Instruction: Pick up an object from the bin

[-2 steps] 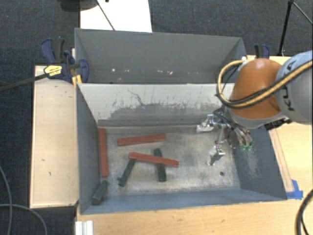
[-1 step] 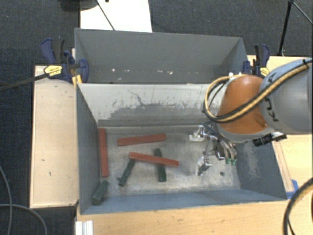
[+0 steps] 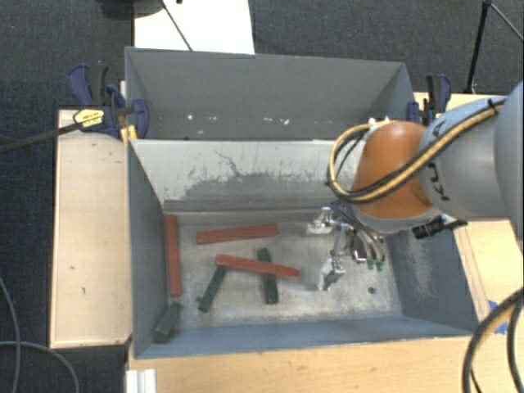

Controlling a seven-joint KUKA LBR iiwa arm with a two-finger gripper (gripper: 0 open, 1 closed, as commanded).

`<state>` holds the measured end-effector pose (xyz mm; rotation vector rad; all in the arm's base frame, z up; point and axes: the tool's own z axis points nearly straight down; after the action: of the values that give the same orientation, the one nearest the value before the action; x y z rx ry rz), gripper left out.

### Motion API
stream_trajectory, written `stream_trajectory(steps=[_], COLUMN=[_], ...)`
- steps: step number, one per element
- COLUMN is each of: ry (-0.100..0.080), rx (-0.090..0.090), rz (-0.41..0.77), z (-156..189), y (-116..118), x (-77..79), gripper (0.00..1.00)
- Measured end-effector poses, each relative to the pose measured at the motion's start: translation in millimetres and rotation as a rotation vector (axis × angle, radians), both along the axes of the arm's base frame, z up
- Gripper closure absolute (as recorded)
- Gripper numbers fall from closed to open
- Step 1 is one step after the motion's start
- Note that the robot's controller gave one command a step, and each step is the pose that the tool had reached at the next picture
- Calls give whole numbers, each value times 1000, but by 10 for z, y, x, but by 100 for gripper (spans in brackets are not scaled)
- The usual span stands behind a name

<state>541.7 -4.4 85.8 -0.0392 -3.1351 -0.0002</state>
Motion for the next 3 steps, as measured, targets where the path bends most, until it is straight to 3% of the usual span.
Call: stream_trajectory(steps=[1,2,3], ry=[-23,-23,-4], rx=[0,0,-2], rz=[-222,-221,-184], z=[-106,-106,244], y=[310,310,348], x=[-129,-129,-244], gripper=[100,100,100])
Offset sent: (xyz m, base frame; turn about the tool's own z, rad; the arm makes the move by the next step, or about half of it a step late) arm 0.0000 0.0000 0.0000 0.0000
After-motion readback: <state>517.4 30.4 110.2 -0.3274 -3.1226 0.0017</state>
